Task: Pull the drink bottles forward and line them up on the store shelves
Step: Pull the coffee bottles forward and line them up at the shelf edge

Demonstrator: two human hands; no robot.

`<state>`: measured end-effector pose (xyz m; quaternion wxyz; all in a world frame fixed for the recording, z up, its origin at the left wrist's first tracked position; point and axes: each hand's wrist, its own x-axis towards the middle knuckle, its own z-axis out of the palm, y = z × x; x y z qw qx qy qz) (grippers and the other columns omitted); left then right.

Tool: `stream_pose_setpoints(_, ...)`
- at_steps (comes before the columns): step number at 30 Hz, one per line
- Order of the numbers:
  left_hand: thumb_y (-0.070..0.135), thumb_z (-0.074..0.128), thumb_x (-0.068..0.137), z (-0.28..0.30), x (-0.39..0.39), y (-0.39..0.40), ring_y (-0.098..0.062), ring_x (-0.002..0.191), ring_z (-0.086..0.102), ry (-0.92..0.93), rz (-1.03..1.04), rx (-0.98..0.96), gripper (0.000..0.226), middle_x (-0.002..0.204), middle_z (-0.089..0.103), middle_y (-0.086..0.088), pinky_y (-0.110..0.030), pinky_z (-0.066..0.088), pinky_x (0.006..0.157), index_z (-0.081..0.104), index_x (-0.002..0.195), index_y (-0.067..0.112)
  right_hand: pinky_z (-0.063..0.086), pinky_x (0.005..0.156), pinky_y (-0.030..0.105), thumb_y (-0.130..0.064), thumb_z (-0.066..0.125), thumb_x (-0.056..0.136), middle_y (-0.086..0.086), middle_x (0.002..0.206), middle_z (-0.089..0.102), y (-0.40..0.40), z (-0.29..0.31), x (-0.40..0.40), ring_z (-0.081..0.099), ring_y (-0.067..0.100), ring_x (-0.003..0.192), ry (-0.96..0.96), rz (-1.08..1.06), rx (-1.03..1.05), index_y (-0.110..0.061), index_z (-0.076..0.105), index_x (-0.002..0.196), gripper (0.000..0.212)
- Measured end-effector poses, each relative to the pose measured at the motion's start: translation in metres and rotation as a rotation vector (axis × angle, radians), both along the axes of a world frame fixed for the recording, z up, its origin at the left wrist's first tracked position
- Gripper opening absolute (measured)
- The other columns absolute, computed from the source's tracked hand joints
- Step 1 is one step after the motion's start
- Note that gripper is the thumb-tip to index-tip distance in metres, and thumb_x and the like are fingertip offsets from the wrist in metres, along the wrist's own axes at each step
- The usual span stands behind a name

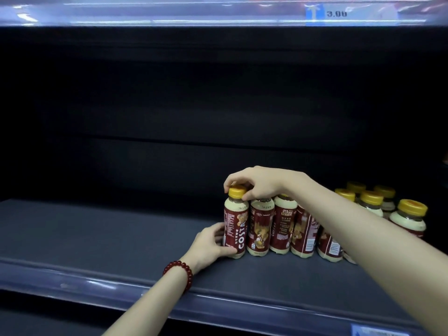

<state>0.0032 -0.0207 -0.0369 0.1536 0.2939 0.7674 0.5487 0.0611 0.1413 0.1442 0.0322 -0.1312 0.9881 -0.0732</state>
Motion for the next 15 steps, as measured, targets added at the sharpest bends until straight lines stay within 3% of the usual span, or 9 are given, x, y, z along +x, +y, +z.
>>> stream_pose_setpoints(4, 0.022, 0.085, 0.056, 0.008, 0.002, -0.002, -0.014, 0.116, 0.061, -0.029, -0.067, -0.015, 0.086, 0.126, 0.063, -0.001, -0.034, 0.047, 0.103, 0.049, 0.134, 0.013, 0.048, 0.091, 0.039, -0.021, 0.062, 0.089, -0.003, 0.125, 0.054, 0.0, -0.005, 0.001, 0.053, 0.017, 0.107, 0.062, -0.021, 0.018, -0.034, 0.053, 0.124, 0.039)
stream_pose_setpoints(7, -0.001, 0.077, 0.072, 0.012, -0.001, -0.005, -0.007, 0.114, 0.059, -0.05, -0.14, -0.037, 0.066, 0.125, 0.062, 0.0, -0.019, 0.048, 0.096, 0.048, 0.129, 0.015, 0.048, 0.092, 0.041, -0.024, 0.062, 0.089, -0.001, 0.124, 0.056, -0.002, -0.009, 0.003, 0.054, 0.019, 0.106, 0.098, -0.03, 0.009, -0.033, 0.053, 0.126, 0.039)
stream_pose_setpoints(9, -0.006, 0.072, 0.077, 0.014, -0.004, -0.007, -0.004, 0.113, 0.058, -0.055, -0.181, -0.052, 0.063, 0.125, 0.061, 0.001, -0.014, 0.048, 0.092, 0.046, 0.129, 0.016, 0.047, 0.093, 0.04, -0.024, 0.061, 0.09, 0.0, 0.125, 0.056, -0.004, -0.012, 0.005, 0.053, 0.019, 0.107, 0.116, -0.038, 0.005, -0.031, 0.052, 0.128, 0.04)
stream_pose_setpoints(15, -0.003, 0.072, 0.075, 0.011, 0.0, -0.008, -0.003, 0.113, 0.058, -0.079, -0.171, -0.015, 0.068, 0.124, 0.059, 0.009, -0.02, 0.045, 0.1, 0.042, 0.131, 0.02, 0.042, 0.099, 0.035, -0.029, 0.062, 0.09, 0.004, 0.139, 0.051, 0.001, -0.011, 0.014, 0.049, 0.022, 0.125, 0.106, -0.094, -0.042, -0.03, 0.037, 0.143, 0.058)
